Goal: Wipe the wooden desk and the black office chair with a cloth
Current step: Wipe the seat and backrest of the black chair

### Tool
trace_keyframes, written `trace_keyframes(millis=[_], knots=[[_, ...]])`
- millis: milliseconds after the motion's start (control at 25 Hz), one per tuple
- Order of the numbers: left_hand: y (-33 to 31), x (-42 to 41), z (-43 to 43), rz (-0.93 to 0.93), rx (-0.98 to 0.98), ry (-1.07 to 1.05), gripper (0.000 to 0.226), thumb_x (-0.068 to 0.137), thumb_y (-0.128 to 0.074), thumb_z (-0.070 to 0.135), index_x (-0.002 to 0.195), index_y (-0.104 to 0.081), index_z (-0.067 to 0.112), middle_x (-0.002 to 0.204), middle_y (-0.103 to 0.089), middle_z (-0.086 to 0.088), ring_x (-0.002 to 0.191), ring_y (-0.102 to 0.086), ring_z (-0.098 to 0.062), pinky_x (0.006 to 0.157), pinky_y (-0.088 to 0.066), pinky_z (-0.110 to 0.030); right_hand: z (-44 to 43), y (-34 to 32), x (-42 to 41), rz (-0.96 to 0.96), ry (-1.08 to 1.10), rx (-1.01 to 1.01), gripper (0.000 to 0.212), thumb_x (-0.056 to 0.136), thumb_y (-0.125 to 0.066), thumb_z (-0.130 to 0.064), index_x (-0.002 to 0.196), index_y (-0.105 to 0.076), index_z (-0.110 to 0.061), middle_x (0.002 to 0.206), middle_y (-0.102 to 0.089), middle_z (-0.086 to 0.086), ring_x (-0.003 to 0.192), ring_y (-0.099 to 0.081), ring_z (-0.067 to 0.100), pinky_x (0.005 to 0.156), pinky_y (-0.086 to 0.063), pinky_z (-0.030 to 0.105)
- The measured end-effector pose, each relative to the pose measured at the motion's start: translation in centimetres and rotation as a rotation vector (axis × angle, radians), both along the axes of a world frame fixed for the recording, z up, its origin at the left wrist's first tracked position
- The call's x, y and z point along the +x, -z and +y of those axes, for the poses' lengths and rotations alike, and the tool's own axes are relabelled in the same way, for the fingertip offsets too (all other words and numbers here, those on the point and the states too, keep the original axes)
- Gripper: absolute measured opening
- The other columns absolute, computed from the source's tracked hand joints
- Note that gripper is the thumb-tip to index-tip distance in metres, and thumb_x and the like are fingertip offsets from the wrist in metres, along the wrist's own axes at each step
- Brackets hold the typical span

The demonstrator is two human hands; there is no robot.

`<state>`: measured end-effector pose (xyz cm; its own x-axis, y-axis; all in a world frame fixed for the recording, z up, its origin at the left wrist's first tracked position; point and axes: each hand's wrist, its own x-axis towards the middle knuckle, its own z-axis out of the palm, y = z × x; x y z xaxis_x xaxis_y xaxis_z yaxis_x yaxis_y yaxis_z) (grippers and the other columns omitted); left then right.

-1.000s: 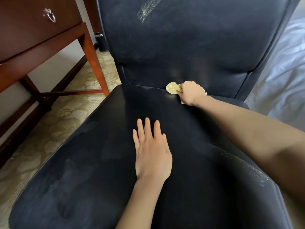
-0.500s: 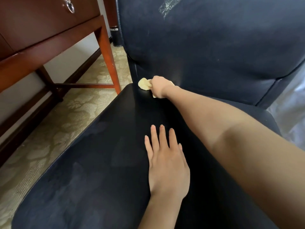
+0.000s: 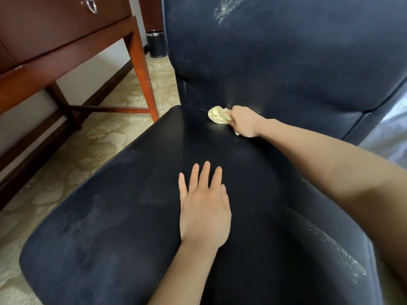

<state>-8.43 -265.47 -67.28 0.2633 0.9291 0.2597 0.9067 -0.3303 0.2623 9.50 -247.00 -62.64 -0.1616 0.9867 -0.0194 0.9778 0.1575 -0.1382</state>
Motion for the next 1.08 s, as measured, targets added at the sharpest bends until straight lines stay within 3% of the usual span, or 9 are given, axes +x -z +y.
trace_keyframes(millis=[200, 360, 480, 560, 640, 760, 920, 1080], knots=[[-0.3, -1.1, 1.1, 0.070, 0.006, 0.082, 0.049, 0.102, -0.018, 0.033, 0.151, -0.021, 0.028, 0.159, -0.015, 0.006, 0.147, -0.004, -0.014, 0.116, 0.009, -0.038, -5.9, 0.1, 5.3, 0.019, 0.042, 0.039, 0.016, 0.094, -0.045, -0.007, 0.081, -0.050, 0.001, 0.087, -0.050, 0.018, 0.083, -0.053, 0.035, 0.079, -0.045, 0.044], [-1.2, -2.2, 1.8, 0.256, 0.051, 0.145, 0.048, 0.102, -0.017, 0.031, 0.149, -0.026, 0.025, 0.157, -0.025, 0.004, 0.146, -0.011, -0.014, 0.114, 0.014, -0.043, -11.1, 0.4, 8.8, 0.068, 0.088, 0.060, 0.022, 0.095, -0.045, -0.010, 0.076, -0.049, 0.000, 0.083, -0.057, 0.021, 0.082, -0.056, 0.037, 0.076, -0.044, 0.043], [-2.5, -2.7, 1.3, 0.500, 0.172, 0.212, 0.048, 0.102, -0.017, 0.032, 0.147, -0.031, 0.021, 0.154, -0.031, 0.000, 0.146, -0.018, -0.018, 0.114, 0.013, -0.049, -15.0, 0.8, 10.2, 0.107, 0.094, 0.095, 0.025, 0.096, -0.045, -0.009, 0.075, -0.049, 0.003, 0.082, -0.053, 0.014, 0.088, -0.052, 0.022, 0.074, -0.037, 0.033], [-3.1, -2.8, -0.1, 0.558, 0.214, 0.231, 0.050, 0.101, -0.017, 0.035, 0.147, -0.032, 0.020, 0.154, -0.031, -0.002, 0.145, -0.019, -0.020, 0.115, 0.009, -0.051, -17.6, 1.1, 10.8, 0.130, 0.109, 0.118, 0.027, 0.096, -0.046, -0.010, 0.077, -0.051, 0.007, 0.088, -0.054, 0.013, 0.094, -0.044, 0.013, 0.078, -0.038, 0.032], [-3.2, -2.7, -2.0, 0.527, 0.174, 0.232, 0.054, 0.100, -0.015, 0.040, 0.148, -0.031, 0.020, 0.156, -0.027, -0.002, 0.146, -0.016, -0.019, 0.117, 0.005, -0.050, -19.7, 0.8, 10.7, 0.153, 0.144, 0.118, 0.026, 0.096, -0.047, -0.010, 0.076, -0.052, 0.006, 0.088, -0.059, 0.019, 0.089, -0.050, 0.020, 0.080, -0.043, 0.039], [-2.7, -3.1, -4.1, 0.398, 0.057, 0.169, 0.056, 0.099, -0.010, 0.045, 0.152, -0.016, 0.025, 0.161, -0.007, 0.003, 0.148, 0.002, -0.016, 0.117, 0.005, -0.046, -23.2, 0.6, 10.0, 0.170, 0.170, 0.097, 0.027, 0.095, -0.048, -0.012, 0.068, -0.046, -0.010, 0.084, -0.059, 0.018, 0.082, -0.054, 0.031, 0.077, -0.044, 0.041], [-1.9, -5.2, -6.0, 0.255, -0.091, 0.099, 0.055, 0.099, -0.011, 0.046, 0.152, -0.010, 0.030, 0.160, 0.004, 0.009, 0.146, 0.013, -0.014, 0.115, 0.009, -0.045, -27.6, 1.3, 8.9, 0.244, 0.144, 0.145, 0.015, 0.095, -0.050, -0.013, 0.082, -0.058, -0.011, 0.080, -0.058, 0.006, 0.079, -0.052, 0.024, 0.073, -0.039, 0.033], [-1.3, -7.7, -6.8, 0.057, -0.134, -0.012, 0.052, 0.102, -0.018, 0.041, 0.151, -0.022, 0.025, 0.160, -0.008, 0.007, 0.147, 0.006, -0.014, 0.118, 0.005, -0.044, -29.6, 1.7, 7.7, 0.330, 0.125, 0.147, 0.024, 0.094, -0.052, -0.010, 0.074, -0.049, -0.021, 0.068, -0.047, -0.014, 0.080, -0.034, 0.000, 0.068, -0.024, 0.012]])
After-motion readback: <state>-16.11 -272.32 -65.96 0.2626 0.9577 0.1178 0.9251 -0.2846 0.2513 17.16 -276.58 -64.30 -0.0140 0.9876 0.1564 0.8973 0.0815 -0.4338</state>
